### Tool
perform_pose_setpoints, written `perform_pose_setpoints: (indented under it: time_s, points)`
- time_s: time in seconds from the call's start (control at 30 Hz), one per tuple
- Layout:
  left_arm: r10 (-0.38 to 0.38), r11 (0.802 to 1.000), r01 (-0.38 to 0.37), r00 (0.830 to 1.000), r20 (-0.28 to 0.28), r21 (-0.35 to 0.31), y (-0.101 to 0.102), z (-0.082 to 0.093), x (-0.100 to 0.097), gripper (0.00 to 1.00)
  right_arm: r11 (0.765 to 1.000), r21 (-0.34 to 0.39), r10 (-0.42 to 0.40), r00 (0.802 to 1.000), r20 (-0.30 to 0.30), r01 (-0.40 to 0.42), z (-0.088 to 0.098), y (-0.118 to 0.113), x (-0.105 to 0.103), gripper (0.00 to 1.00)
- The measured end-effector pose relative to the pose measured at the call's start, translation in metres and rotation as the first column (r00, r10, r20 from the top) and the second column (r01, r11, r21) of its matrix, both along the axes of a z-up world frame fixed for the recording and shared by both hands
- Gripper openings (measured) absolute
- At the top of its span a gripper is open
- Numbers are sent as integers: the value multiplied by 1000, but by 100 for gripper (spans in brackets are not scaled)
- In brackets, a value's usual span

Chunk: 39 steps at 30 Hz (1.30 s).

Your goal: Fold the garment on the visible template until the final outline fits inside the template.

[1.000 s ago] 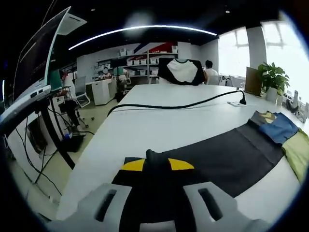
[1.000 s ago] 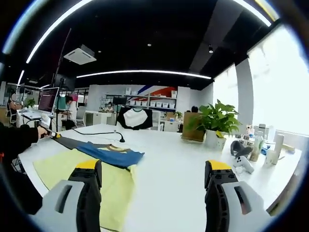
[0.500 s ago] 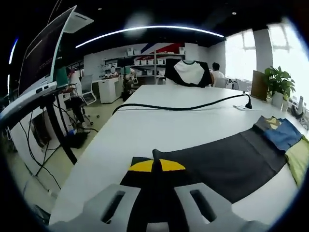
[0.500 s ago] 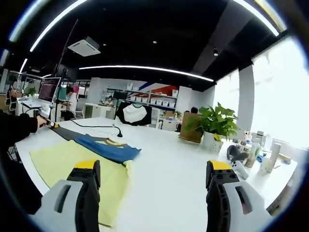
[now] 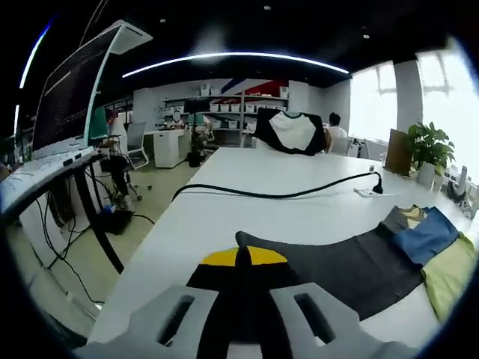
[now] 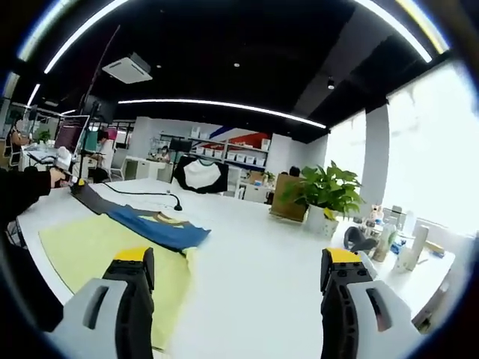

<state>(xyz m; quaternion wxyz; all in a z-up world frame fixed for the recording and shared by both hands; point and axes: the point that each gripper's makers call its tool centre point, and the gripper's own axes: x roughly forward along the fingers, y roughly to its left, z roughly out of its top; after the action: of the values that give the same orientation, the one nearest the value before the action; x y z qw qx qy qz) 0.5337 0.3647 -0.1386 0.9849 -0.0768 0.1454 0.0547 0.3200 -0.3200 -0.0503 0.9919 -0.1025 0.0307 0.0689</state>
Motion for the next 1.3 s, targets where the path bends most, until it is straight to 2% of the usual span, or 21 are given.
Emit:
perform_pose_setpoints:
  time_s: [0.07,0.1,0.17,0.2,0.27,0.33,0.43,0.5,0.73,0.8,0.87,0.9,1.0,1.2,1.3]
  points:
    - [-8,1000,8,1000,3,29,-3,11,2,1,1000,-4,-3,1000,-9,3,-3,0,1,94]
    - [-24,998,22,999,27,67,-7,21,4,1,1000,-7,-2,1000,-11,2,-3,0,0,94]
    - [-38,998,36,998,53,49,-15,32,5,1,1000,-6,6,1000,-12,-6,-3,1,-1,94]
    - [-48,998,46,998,48,31,-20,37,5,1,1000,4,8,1000,-11,-8,-2,1,-1,94]
    - [-55,998,55,997,45,20,-26,47,8,1,1000,14,10,1000,-1,-10,2,-1,-3,94]
    - [-53,998,51,997,64,33,-30,59,8,1,1000,12,1,1000,1,-1,3,-5,-6,94]
    - [-82,996,83,992,96,-14,-44,76,6,1,1000,8,-9,1000,5,9,4,-8,-8,94]
    - [-90,996,92,991,101,-13,-49,83,4,1,1000,15,-13,1000,6,13,4,-11,-9,94]
    - [-134,990,137,979,154,-10,-68,123,-2,1,999,10,-40,998,-37,41,-14,-17,-7,94]
    - [-152,987,157,973,173,-18,-77,137,-4,2,999,15,-43,998,-39,43,-15,-18,-7,94]
    - [-202,979,191,959,200,73,-86,153,-4,2,999,18,-45,998,-40,46,-16,-20,-8,94]
    - [-199,980,191,961,190,60,-90,155,-5,2,999,21,-47,998,-44,48,-17,-21,-8,94]
    - [-239,971,237,951,194,31,-110,172,-2,2,998,31,-60,997,-47,62,-20,-26,-8,94]
    - [-300,953,302,932,201,20,-148,198,5,2,998,28,-51,997,-54,53,-22,-25,-6,94]
    - [-329,944,326,922,203,48,-166,204,7,2,997,31,-64,997,-39,66,-17,-29,-9,94]
